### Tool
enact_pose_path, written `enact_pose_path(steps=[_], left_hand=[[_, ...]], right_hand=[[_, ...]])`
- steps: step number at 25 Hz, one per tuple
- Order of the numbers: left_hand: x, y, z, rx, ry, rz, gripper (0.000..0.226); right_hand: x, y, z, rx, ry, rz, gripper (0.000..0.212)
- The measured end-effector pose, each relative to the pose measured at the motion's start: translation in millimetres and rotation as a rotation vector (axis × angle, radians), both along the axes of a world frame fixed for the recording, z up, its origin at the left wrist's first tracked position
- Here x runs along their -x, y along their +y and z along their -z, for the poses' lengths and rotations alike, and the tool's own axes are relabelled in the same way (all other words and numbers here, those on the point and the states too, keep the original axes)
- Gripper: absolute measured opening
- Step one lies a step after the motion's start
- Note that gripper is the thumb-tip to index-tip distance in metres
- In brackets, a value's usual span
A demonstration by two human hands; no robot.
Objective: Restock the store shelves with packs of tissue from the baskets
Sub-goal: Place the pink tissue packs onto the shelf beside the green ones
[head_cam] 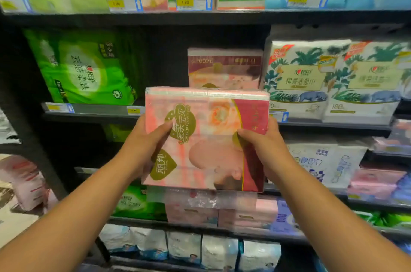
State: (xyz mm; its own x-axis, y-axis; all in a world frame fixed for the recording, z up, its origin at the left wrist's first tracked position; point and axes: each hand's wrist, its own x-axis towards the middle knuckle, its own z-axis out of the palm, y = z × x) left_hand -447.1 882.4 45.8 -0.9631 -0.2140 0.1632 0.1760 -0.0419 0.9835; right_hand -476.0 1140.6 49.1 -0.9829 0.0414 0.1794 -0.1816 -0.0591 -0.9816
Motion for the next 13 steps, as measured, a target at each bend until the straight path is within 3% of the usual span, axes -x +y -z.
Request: enact_pose_path(steps=[3, 8, 13], left_hand=[[11.4, -24.1, -20.4, 0.061, 0.013, -0.094, 0.041], [32.7, -73.9, -34.2, 0.163, 0.087, -0.226, 0.047], [51.8, -116.7, -55.1, 0.208, 0.169, -0.346, 0.031]], right_hand=[[29.8, -30.9, -11.3, 0.019, 0.008, -0.056, 0.066], [81.9, -83.3, -29.0, 0.045, 0.042, -0.220, 0.055], [129.4, -142.6, -55.0, 0.010, 0.101, -0.314, 0.063]])
